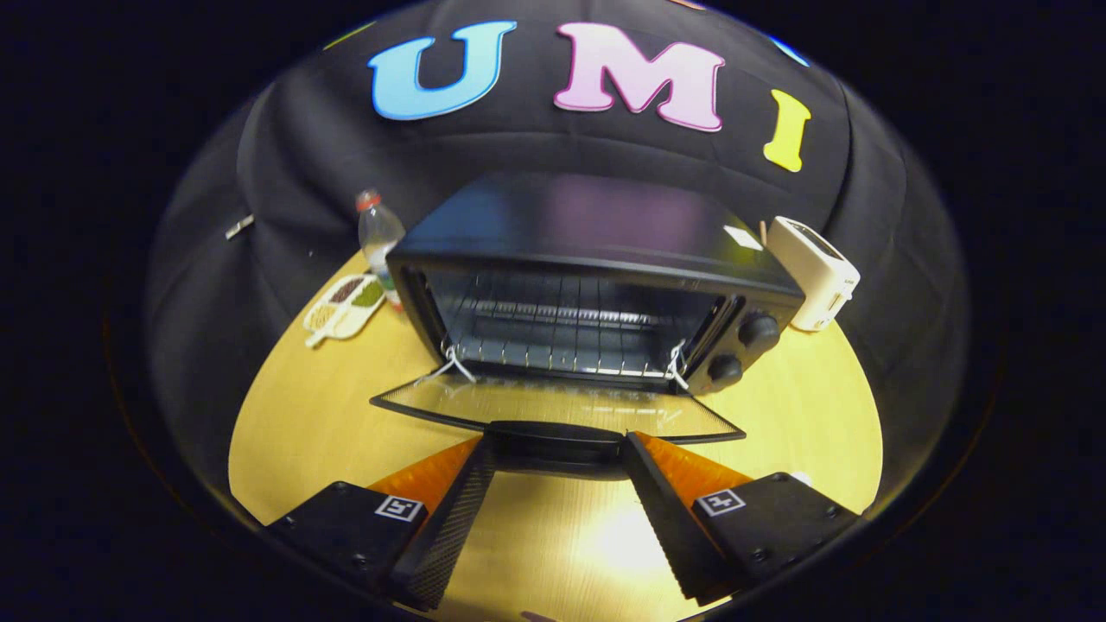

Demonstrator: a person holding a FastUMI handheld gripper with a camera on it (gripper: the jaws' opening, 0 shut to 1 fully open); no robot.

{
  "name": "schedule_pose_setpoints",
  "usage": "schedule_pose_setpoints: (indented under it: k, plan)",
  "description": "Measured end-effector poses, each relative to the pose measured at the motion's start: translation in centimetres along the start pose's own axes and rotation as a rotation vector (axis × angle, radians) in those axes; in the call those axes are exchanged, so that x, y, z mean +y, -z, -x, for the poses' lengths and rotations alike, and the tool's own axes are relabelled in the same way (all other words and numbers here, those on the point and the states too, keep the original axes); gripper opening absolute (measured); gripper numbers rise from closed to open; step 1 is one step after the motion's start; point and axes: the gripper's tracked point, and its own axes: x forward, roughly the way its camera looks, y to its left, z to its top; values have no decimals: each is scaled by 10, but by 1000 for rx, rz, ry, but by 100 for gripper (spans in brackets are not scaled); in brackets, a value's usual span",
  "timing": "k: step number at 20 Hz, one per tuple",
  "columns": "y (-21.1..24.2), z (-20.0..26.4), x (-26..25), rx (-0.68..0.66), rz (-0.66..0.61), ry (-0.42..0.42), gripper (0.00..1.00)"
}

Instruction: Open the toaster oven, put the food inside, and close the toaster oven door.

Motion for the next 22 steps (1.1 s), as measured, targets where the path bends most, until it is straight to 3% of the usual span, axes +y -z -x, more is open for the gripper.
schedule_pose_setpoints:
  k: [3,7,12,14,17,22]
  plan:
    - [33,11,7,90,-54,-48,100]
    - [32,34,2,40,-5,-57,100]
    - [24,58,-28,12,-66,-108,100]
    - [17,74,-62,-12,-106,-107,100]
    - [15,93,-156,-39,-100,2,100]
    - [51,96,-270,25,-94,82,95]
